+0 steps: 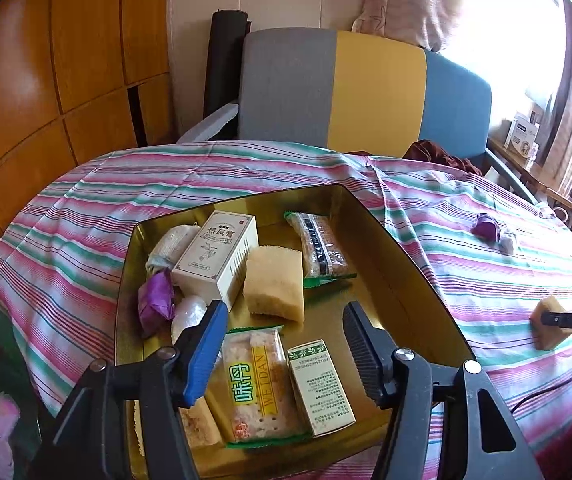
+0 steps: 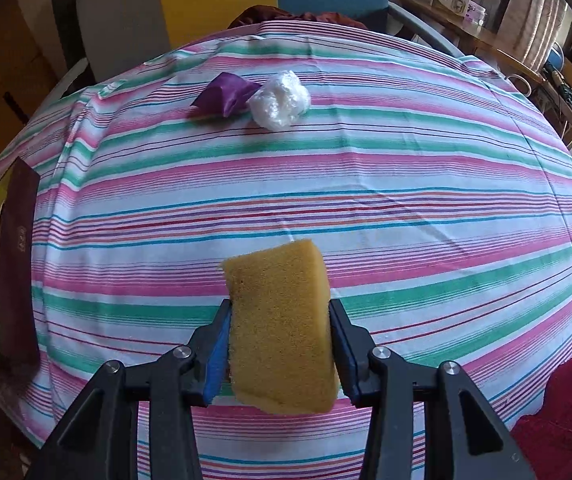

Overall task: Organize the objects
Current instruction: 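Carry the yellow sponge into the gold tray and open the right tool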

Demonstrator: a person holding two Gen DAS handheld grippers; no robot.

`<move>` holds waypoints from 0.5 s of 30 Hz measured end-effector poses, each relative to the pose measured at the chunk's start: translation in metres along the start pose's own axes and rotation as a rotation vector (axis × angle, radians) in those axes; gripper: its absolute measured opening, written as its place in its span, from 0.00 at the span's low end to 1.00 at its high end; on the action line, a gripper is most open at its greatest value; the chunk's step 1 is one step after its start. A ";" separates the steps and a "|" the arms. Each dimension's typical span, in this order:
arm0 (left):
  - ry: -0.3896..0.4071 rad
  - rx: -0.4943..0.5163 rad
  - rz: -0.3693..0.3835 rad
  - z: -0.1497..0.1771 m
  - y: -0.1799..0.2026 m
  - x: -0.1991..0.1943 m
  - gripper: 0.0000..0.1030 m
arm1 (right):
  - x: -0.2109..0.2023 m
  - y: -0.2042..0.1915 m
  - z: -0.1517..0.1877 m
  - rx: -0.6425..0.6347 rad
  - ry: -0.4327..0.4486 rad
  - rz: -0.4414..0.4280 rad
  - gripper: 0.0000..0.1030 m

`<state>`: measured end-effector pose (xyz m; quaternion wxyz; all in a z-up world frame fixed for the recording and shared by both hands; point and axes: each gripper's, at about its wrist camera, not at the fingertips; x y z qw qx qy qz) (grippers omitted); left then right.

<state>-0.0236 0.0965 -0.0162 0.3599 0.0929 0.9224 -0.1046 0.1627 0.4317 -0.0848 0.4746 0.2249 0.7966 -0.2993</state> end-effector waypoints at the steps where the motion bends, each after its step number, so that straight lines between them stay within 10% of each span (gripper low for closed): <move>1: -0.001 0.000 0.000 0.000 0.000 0.000 0.60 | 0.000 -0.004 0.001 -0.002 -0.003 -0.018 0.44; 15: -0.013 -0.004 0.006 0.006 -0.002 0.000 0.62 | 0.009 -0.083 0.002 -0.112 -0.029 -0.187 0.44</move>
Point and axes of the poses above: each gripper's, at about its wrist camera, not at the fingertips, and x roughly the way its jaws point, y to its right, z to its underside, and after that the axes turned 14 degrees about -z, right-handed
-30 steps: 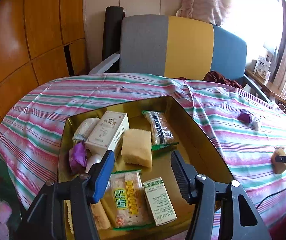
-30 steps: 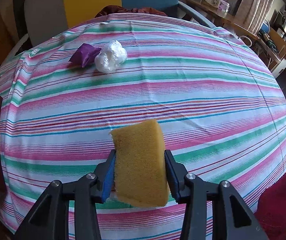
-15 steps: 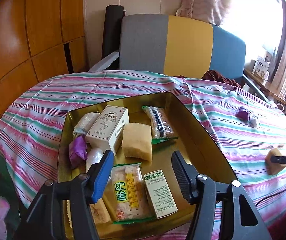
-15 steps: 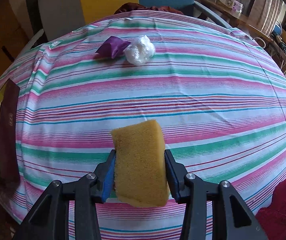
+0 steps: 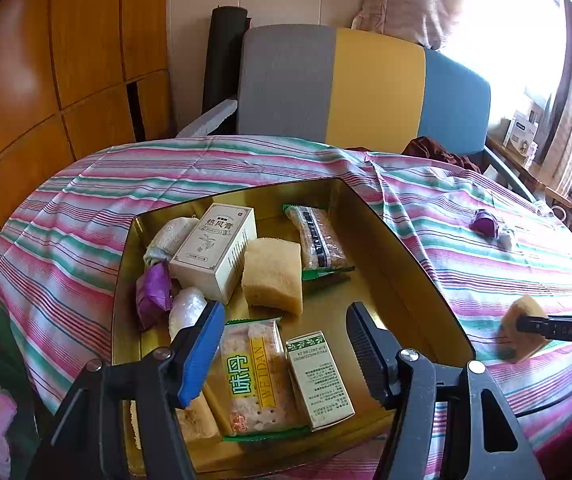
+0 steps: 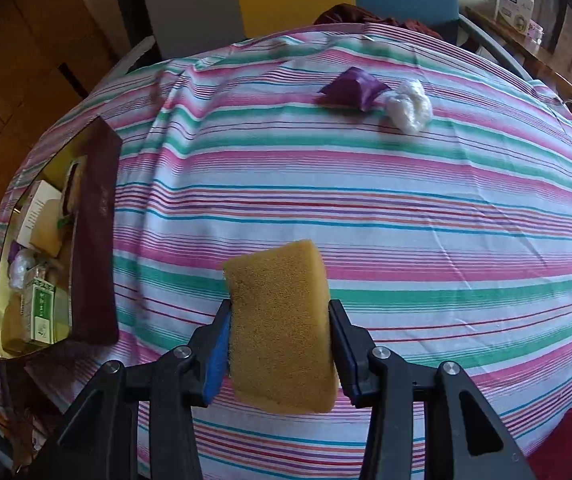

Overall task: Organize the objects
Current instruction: 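Carry the yellow sponge into the gold tray and open the right tool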

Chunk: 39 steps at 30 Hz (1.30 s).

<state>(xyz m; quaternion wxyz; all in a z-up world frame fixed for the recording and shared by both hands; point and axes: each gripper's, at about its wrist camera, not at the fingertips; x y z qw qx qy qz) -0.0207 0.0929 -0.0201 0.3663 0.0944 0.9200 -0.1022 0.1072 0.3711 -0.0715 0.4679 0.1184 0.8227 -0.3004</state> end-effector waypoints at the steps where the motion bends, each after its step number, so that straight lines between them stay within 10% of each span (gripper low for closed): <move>1: -0.002 -0.001 0.000 0.000 -0.001 0.001 0.62 | 0.000 -0.007 -0.001 -0.013 0.004 -0.008 0.44; 20: -0.001 -0.107 -0.039 0.002 -0.048 0.000 0.66 | 0.033 -0.174 -0.026 -0.274 -0.037 -0.229 0.44; 35: -0.042 -0.156 -0.073 0.012 -0.076 0.009 0.69 | 0.119 -0.201 -0.032 -0.270 -0.153 -0.152 0.49; 39: -0.043 -0.157 -0.080 0.013 -0.076 0.010 0.72 | 0.113 -0.196 -0.028 -0.277 -0.130 -0.170 0.64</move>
Point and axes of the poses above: each gripper's, at about its wrist camera, not at the fingertips, and x roughly the way its jaws point, y to its right, z to its underside, and after that the axes turned 14 degrees about -z, right-handed
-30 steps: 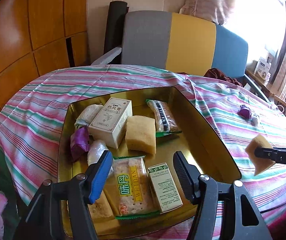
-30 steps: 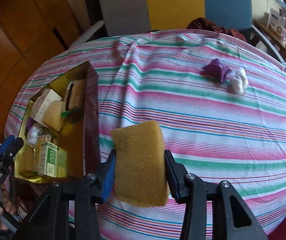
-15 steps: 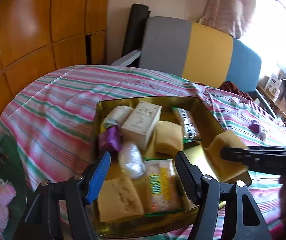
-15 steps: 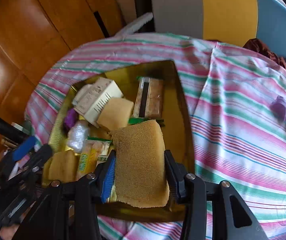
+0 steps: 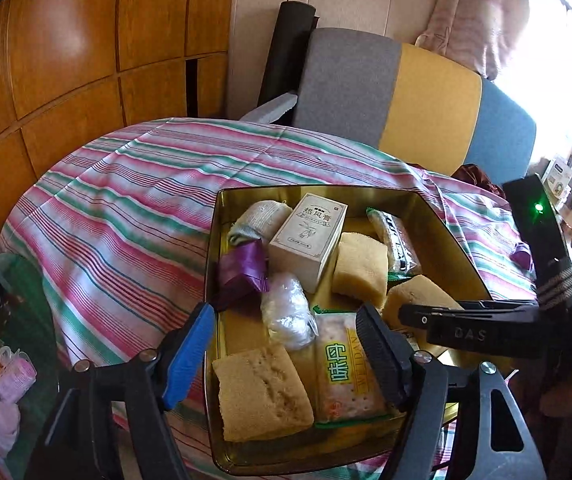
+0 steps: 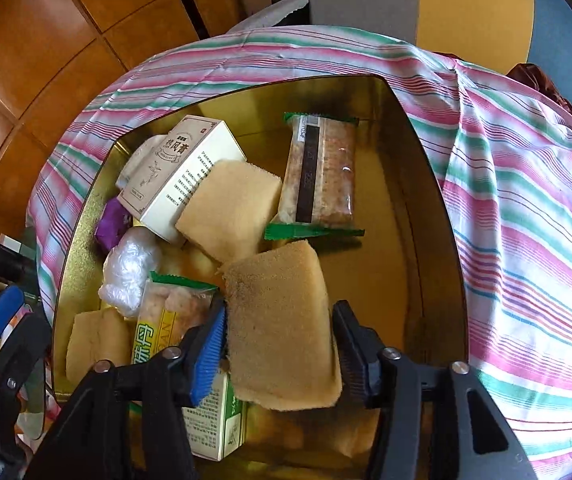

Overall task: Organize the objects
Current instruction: 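Carry the yellow sponge into the gold tray and open the right tool, then move both tools back toward the purple pouch and white bundle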

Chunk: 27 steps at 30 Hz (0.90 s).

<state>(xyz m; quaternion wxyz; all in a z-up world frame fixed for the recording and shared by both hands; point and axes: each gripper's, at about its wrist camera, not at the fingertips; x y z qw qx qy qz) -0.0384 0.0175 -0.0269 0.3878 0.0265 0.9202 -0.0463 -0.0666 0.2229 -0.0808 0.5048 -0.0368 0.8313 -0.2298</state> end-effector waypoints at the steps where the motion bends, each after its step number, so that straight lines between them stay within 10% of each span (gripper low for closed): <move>1: -0.001 0.000 0.000 0.000 0.000 0.000 0.72 | -0.004 0.000 0.001 -0.008 0.015 -0.004 0.66; 27: 0.058 0.108 0.017 -0.005 0.035 -0.024 0.72 | -0.123 0.068 0.031 0.061 0.251 0.070 0.66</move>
Point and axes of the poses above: each gripper's, at about its wrist camera, not at the fingertips, and x roughly the way its jaws point, y to its right, z to its underside, and after that the axes turned 14 degrees about -z, right-handed
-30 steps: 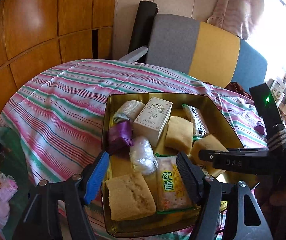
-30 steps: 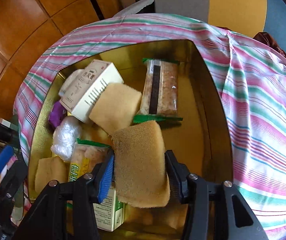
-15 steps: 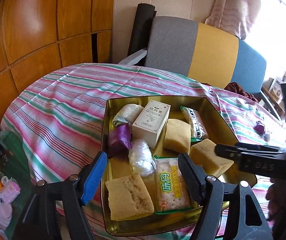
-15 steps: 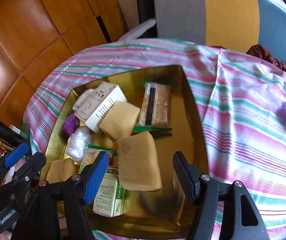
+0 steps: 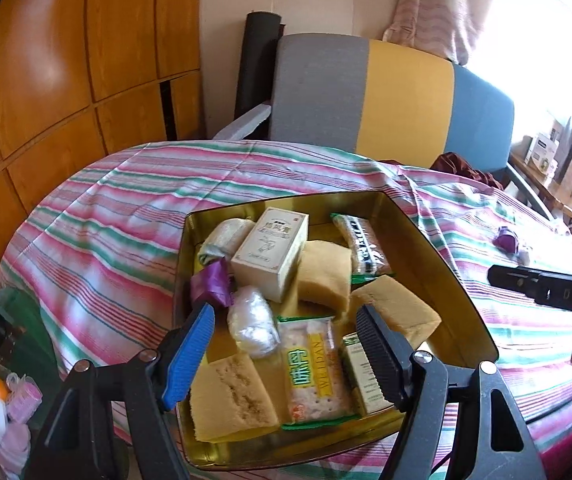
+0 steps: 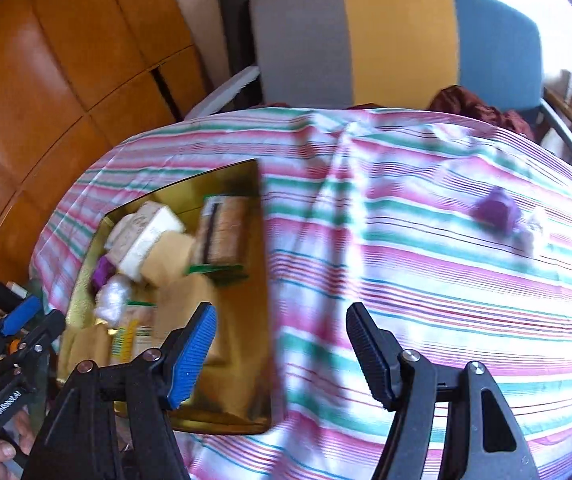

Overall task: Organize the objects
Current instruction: 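Move both tools back toward the purple pouch and white bundle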

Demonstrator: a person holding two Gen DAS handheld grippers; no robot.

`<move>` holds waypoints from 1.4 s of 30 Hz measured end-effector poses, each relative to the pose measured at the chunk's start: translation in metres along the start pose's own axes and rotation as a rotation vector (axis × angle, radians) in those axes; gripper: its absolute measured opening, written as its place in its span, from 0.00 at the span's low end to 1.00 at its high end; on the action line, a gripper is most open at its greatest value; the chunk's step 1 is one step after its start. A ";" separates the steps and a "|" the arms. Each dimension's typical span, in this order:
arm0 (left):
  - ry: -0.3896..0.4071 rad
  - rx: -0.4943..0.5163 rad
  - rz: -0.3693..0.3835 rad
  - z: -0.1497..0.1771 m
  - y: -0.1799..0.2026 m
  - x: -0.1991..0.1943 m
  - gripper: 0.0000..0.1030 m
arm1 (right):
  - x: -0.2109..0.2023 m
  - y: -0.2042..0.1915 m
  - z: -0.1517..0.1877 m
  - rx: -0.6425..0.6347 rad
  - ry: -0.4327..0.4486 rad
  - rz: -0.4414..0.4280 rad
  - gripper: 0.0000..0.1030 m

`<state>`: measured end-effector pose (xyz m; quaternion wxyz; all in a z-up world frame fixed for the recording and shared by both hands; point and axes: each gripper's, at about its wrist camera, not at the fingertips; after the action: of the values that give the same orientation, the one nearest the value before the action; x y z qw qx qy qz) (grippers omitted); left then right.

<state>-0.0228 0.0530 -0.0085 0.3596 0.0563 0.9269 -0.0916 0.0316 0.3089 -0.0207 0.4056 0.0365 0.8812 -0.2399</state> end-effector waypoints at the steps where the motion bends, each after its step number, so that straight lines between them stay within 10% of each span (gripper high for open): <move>1: 0.002 0.008 0.002 -0.001 0.003 -0.001 0.72 | -0.004 0.008 0.000 0.009 0.005 0.014 0.66; 22: 0.060 0.242 0.093 -0.034 0.111 -0.007 0.73 | -0.084 0.192 -0.005 0.234 0.108 0.313 0.66; 42: -0.065 0.372 0.240 -0.077 0.235 0.030 0.73 | -0.100 0.274 0.030 0.591 0.167 0.248 0.66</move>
<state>-0.0558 0.3004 -0.0035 0.3809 0.2286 0.8686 -0.2195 0.1903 0.5499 -0.0718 0.3302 0.2793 0.7925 -0.4300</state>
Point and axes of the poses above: each gripper's, at about its wrist camera, not at the fingertips, and x roughly the way its jaws point, y to its right, z to its underside, and after that the axes turned 14 degrees about -z, right-handed
